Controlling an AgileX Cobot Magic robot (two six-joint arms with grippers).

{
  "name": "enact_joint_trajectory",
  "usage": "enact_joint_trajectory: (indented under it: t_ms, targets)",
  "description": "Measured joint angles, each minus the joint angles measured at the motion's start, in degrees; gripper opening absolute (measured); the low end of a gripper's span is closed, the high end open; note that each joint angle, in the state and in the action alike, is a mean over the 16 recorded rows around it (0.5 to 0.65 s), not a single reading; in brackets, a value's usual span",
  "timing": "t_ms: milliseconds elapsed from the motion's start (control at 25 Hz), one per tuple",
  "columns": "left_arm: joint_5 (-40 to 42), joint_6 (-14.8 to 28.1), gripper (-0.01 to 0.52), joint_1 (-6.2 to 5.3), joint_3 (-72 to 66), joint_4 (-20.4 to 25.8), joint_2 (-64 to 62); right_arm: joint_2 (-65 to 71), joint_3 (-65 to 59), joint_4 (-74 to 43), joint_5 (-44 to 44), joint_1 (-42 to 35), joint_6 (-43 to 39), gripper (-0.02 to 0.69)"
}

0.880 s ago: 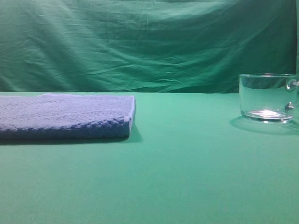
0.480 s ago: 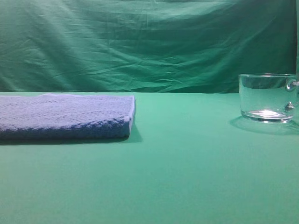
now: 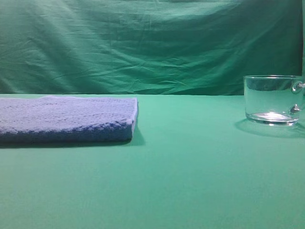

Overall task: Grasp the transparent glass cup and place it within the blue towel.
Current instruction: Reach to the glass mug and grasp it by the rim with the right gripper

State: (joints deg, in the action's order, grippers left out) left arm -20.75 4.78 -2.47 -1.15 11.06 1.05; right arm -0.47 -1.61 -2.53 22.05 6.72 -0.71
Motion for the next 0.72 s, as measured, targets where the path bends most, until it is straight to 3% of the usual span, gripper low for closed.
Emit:
enact_joint_trajectory:
  t_ms: [480, 720]
  targets:
    - [0.00, 0.00, 0.000, 0.00, 0.00, 0.00, 0.00, 0.41, 1.17, 1.23, -14.52, 0.00, -0.02, 0.047]
    - [0.00, 0.00, 0.000, 0.00, 0.00, 0.00, 0.00, 5.64, 6.39, 1.75, -15.98, 0.00, -0.65, 0.047]
